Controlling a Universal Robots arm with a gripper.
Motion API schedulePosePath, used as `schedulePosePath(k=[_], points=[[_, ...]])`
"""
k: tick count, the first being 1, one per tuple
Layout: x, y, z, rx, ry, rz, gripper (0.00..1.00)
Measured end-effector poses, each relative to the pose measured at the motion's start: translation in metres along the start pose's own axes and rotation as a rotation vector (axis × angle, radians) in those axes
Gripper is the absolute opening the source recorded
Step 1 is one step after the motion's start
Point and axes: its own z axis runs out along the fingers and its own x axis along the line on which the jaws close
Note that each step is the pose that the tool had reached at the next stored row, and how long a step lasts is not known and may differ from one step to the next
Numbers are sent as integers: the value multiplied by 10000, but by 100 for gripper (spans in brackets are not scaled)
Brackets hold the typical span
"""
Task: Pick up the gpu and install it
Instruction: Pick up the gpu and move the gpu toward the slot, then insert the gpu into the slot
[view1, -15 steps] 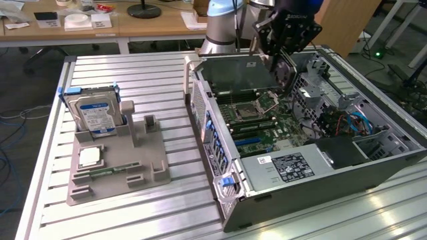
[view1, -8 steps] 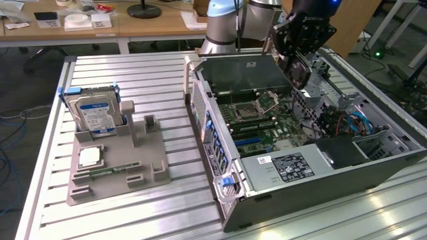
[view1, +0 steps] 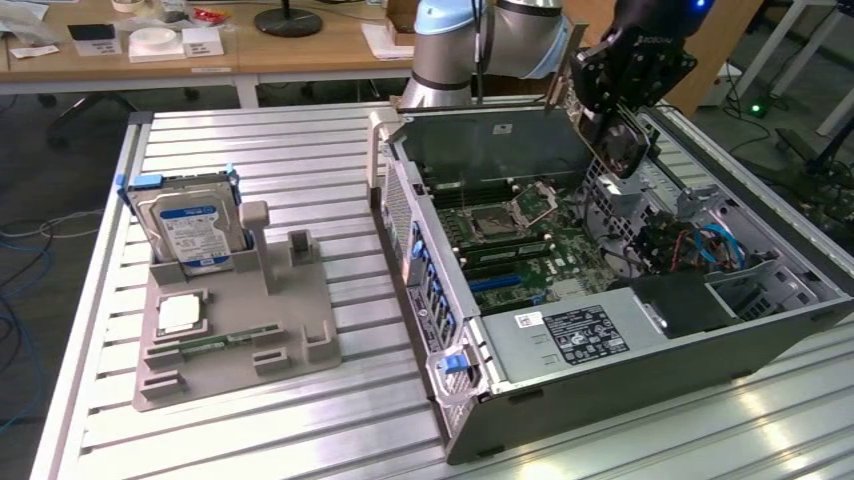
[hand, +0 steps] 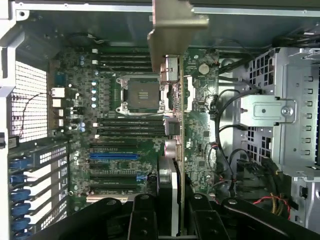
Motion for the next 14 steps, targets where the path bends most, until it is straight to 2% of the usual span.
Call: schedulePosePath(k=[14], points=[[0, 0, 1, -2, -1, 1, 29]])
